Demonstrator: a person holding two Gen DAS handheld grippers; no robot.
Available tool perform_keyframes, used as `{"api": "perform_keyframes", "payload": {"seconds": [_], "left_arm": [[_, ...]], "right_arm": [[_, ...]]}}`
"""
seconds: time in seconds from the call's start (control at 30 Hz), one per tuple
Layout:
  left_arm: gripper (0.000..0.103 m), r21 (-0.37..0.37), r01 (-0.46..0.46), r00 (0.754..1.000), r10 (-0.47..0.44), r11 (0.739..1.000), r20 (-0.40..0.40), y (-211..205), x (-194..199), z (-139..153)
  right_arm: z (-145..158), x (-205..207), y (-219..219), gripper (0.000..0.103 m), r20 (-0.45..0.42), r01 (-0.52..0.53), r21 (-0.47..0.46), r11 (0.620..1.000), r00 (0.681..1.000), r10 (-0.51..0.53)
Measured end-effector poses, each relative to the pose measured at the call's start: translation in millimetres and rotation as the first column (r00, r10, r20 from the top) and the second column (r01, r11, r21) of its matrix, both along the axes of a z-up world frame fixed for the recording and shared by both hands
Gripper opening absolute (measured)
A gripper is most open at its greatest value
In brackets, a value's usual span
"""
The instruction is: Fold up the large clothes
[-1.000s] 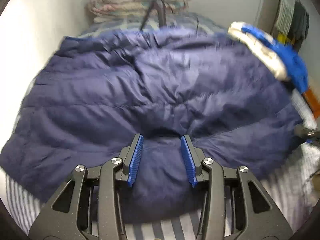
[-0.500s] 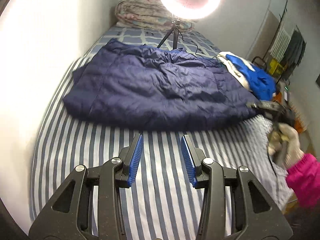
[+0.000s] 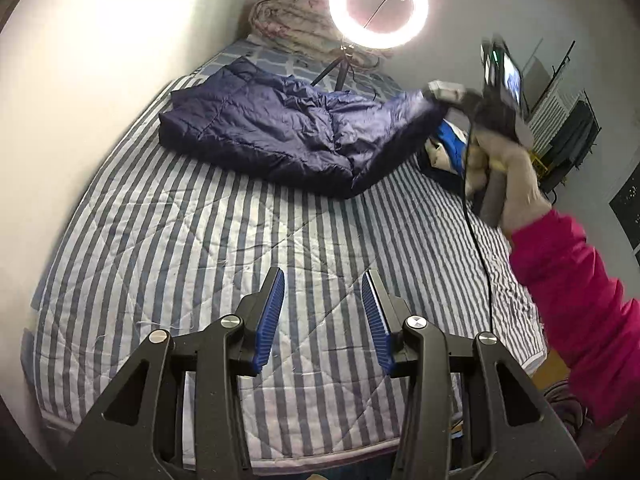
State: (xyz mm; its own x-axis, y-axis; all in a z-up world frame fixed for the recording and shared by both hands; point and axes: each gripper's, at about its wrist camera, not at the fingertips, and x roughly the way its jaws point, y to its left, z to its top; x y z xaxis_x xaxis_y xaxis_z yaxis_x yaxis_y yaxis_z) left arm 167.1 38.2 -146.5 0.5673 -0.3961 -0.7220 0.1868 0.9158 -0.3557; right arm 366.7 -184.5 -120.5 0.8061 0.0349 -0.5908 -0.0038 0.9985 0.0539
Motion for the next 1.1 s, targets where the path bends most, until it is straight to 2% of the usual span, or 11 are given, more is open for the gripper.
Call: {"api": "perform_keyframes", "payload": {"seconds": [0.23, 0.37, 0.5, 0.63, 0.7, 0.77, 0.83, 0.93, 0.97, 1.0, 1.1], "left_arm": [[0.042, 0.047, -0.016, 1.000, 0.015, 0.999, 0.021, 10, -11, 2], [0.041, 0.071, -0.025, 0.999, 0.023, 0.997, 0.033, 16, -14, 5], [0.042, 0.052, -0.042, 0.998, 0.041, 0.998, 0.037, 24, -17, 8], [0.041, 0.048, -0.052, 0.998, 0.050, 0.997, 0.048, 29, -20, 12], [0.041, 0.046, -0.062, 0.997, 0.059, 0.997, 0.052, 32, -22, 13], [0.042, 0.044, -0.074, 0.996, 0.072, 0.996, 0.052, 36, -23, 14], [0.041, 0.037, -0.084, 0.995, 0.082, 0.996, 0.048, 40, -23, 14], [0.041, 0.036, -0.086, 0.995, 0.084, 0.996, 0.049, 42, -22, 13], [0.041, 0.039, -0.086, 0.995, 0.084, 0.996, 0.051, 41, -23, 14], [0.041, 0.043, -0.087, 0.995, 0.084, 0.995, 0.052, 39, -21, 14], [0.041, 0.051, -0.089, 0.995, 0.086, 0.995, 0.050, 37, -20, 13]], "right_arm": [[15, 28, 107, 0.003, 0.043, -0.188, -0.059, 0.980, 0.981, 0.191], [0, 45, 187, 0.003, 0.018, -0.333, -0.086, 0.939, 0.942, 0.336], [-34, 55, 265, 0.002, -0.039, -0.463, -0.081, 0.883, 0.886, 0.461], [-99, 67, 336, 0.001, -0.197, -0.581, -0.096, 0.808, 0.807, 0.557], [-125, 69, 356, 0.002, -0.244, -0.604, -0.129, 0.787, 0.788, 0.565], [-136, 72, 361, 0.002, -0.262, -0.604, -0.117, 0.788, 0.784, 0.562], [-140, 78, 355, 0.003, -0.274, -0.604, -0.049, 0.796, 0.774, 0.570], [-125, 80, 334, 0.021, -0.238, -0.630, 0.068, 0.774, 0.743, 0.626], [-118, 81, 334, 0.036, -0.220, -0.639, 0.103, 0.763, 0.733, 0.644], [-107, 78, 321, 0.045, -0.187, -0.635, 0.136, 0.760, 0.737, 0.649], [-87, 69, 289, 0.045, -0.127, -0.606, 0.200, 0.770, 0.763, 0.633]]}}
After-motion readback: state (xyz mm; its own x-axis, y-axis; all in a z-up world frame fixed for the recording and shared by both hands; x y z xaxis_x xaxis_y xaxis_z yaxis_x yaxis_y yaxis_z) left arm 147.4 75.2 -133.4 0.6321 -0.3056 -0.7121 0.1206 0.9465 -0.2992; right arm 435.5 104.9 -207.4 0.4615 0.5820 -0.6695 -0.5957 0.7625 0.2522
